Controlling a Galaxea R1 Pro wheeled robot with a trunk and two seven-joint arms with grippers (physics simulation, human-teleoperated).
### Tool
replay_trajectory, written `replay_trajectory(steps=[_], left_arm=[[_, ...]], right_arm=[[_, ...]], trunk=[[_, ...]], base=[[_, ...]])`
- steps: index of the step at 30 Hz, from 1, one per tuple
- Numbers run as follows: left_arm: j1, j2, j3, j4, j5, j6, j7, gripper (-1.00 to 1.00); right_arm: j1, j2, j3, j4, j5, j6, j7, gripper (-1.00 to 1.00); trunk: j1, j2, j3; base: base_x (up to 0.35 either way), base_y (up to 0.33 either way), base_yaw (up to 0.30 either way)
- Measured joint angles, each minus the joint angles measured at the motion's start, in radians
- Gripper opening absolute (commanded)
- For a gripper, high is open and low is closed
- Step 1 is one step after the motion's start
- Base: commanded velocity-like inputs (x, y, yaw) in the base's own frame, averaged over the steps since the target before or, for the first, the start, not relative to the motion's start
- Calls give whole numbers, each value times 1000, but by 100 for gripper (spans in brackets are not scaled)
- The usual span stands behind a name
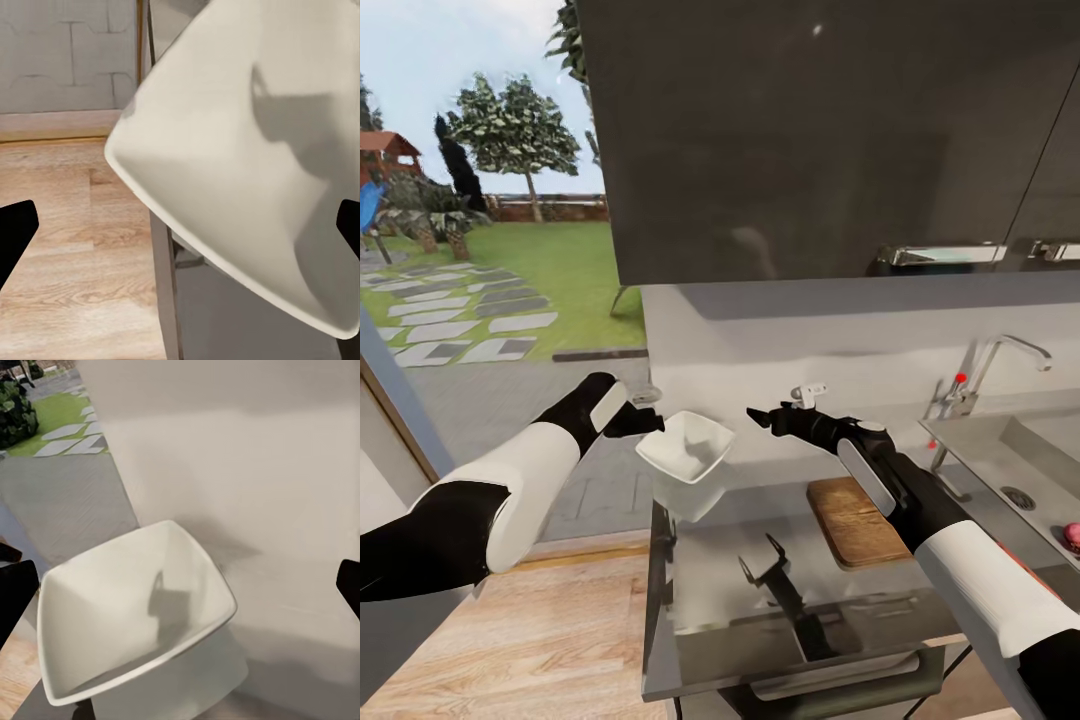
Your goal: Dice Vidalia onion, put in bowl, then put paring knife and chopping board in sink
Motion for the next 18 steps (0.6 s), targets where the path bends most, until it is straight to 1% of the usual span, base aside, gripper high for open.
replay_trajectory(steps=[7, 9, 10, 12, 18], left_arm=[[0, -1, -1, 2, 0, -6, 0, 100], [0, -2, -1, 3, 0, -6, 0, 100], [1, -1, -1, 5, 0, -7, 0, 100], [1, 0, -1, 5, 0, -8, 0, 100], [1, 2, -2, 5, 0, -8, 0, 100]], right_arm=[[0, 0, -4, -26, 0, 3, 0, 100], [0, -1, -28, -47, 0, 6, 0, 100], [0, -1, -80, -87, -1, 29, -1, 100], [0, -1, -97, -107, -1, 63, -1, 100], [0, -2, -111, -141, -2, 130, -1, 100]], trunk=[[0, 0, -6], [0, 0, -8], [0, 0, -9], [0, 0, -12], [0, 0, -20]], base=[[0, 0, 0], [0, 0, 0], [0, 0, 0], [0, 0, 0], [0, 0, 0]])
